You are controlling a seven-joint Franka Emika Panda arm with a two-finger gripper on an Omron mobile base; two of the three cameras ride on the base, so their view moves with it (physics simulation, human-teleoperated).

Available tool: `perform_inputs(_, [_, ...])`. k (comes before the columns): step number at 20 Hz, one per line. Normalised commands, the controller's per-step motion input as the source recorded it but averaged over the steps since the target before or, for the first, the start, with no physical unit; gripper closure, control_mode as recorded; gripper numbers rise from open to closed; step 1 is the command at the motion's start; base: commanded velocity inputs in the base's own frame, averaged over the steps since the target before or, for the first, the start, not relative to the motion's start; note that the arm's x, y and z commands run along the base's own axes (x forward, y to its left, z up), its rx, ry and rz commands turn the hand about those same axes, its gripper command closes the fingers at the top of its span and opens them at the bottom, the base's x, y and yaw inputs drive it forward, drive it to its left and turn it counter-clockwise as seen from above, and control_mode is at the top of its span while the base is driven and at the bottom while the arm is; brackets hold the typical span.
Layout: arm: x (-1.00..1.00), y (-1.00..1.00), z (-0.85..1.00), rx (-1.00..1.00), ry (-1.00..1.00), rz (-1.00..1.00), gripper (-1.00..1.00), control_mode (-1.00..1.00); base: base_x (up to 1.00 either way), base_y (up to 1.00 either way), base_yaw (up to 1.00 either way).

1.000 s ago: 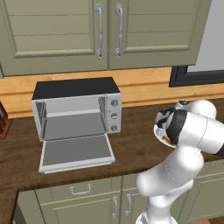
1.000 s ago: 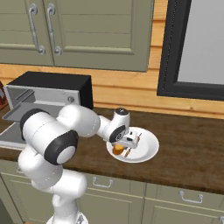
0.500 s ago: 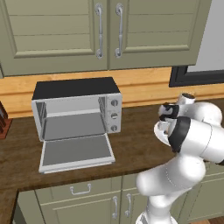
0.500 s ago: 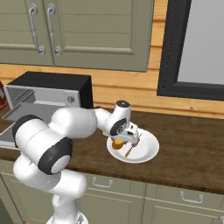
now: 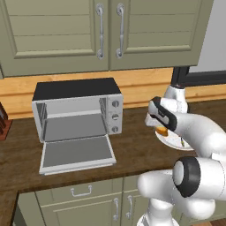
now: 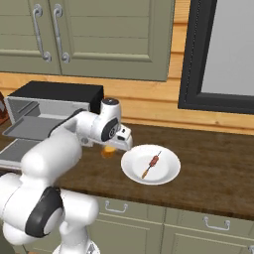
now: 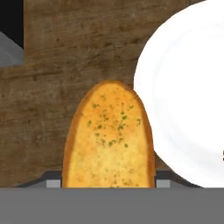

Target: Pick up the kebab skewer and baguette bread, and place them inside the toaster oven. Close the toaster oven door and start by setting the timer.

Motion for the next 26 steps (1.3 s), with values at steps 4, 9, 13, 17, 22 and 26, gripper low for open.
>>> perform_inputs(4, [-0.02,1.0,0.32,0.0,0.0,0.0,1.0,-1.0,0.0,0.0,0.0])
perform_inputs(9, [0.0,1.0,0.15,0.0,0.0,0.0,1.0,-1.0,0.0,0.0,0.0])
perform_inputs(13, [0.03,1.0,0.07,0.0,0.0,0.0,1.0,-1.0,0.0,0.0,0.0])
perform_inputs(17, [0.35,1.0,0.21,0.0,-0.02,0.0,1.0,-1.0,0.0,0.0,0.0])
perform_inputs(22, [0.54,0.92,0.25,0.0,-0.09,0.0,1.0,-1.0,0.0,0.0,0.0])
perform_inputs(26, [0.41,0.88,0.0,0.0,-0.01,0.0,1.0,-1.0,0.0,0.0,0.0])
